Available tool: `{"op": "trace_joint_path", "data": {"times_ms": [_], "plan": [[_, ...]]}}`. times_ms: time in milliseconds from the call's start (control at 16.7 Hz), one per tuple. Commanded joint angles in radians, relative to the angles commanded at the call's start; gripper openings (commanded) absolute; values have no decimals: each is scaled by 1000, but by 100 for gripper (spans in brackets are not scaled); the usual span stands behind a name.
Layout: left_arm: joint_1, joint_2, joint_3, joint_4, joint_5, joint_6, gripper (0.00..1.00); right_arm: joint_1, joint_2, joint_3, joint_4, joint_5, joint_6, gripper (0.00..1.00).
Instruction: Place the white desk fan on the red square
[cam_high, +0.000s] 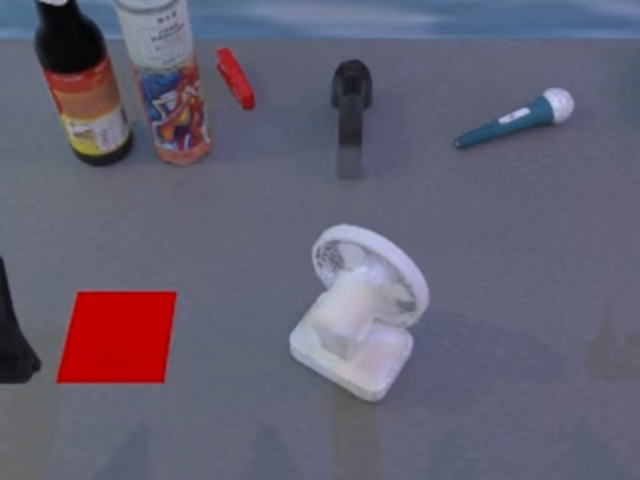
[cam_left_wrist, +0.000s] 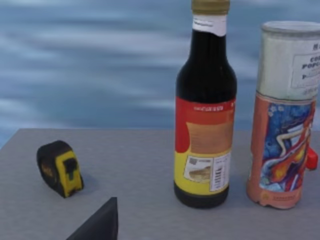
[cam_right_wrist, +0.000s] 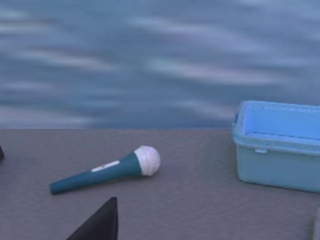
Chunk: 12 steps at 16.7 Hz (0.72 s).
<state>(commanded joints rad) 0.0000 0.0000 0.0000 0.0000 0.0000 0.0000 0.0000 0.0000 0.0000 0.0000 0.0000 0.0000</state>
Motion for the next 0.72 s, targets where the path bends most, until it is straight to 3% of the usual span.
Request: {"op": "trace_joint_path", "data": {"times_ms": [360, 720], "plan": [[-49, 102, 103, -96, 5, -94, 100, 0, 0, 0, 0, 0, 0, 100], [-219, 561, 553, -451, 7, -458, 100, 0, 0, 0, 0, 0, 0, 100]]}}
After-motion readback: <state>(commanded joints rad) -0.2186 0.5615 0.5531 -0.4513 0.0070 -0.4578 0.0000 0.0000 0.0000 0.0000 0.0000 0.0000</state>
